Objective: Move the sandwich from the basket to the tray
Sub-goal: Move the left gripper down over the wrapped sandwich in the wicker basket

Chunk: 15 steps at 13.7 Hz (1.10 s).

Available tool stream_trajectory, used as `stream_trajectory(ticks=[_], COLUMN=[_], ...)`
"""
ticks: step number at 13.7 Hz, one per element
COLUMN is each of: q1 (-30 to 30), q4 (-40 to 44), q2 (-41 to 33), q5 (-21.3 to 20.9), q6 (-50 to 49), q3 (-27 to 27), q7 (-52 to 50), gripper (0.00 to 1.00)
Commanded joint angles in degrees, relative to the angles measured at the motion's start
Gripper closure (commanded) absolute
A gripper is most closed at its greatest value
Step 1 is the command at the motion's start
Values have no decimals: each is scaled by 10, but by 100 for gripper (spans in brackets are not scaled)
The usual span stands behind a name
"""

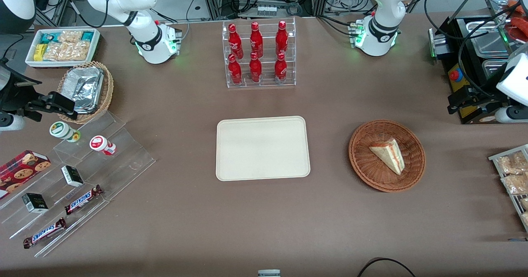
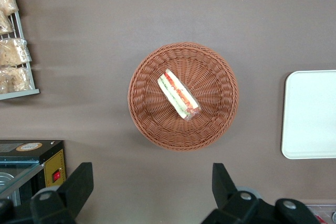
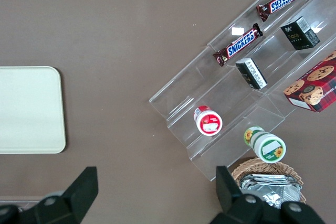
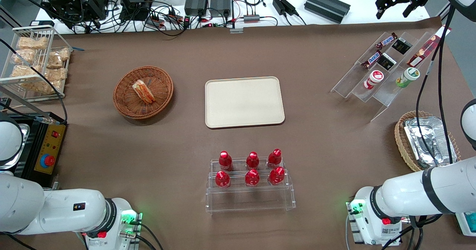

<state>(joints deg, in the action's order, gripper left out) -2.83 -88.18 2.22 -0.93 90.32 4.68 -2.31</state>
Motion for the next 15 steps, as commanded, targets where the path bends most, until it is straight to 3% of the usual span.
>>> stream_trajectory(ticks=[1,4,7,12,15], q1=[5,6,8,12,13], q4=[4,-15,-109,-247,-312], q2=[-12,4,0,-3,5], q5=[4,1,1,1,1], q6=[-17,4,107,291,393], q3=[-6,-6,-6,10,29], q7=[5,3,-9,-140,-273], gripper=[0,0,0,0,0])
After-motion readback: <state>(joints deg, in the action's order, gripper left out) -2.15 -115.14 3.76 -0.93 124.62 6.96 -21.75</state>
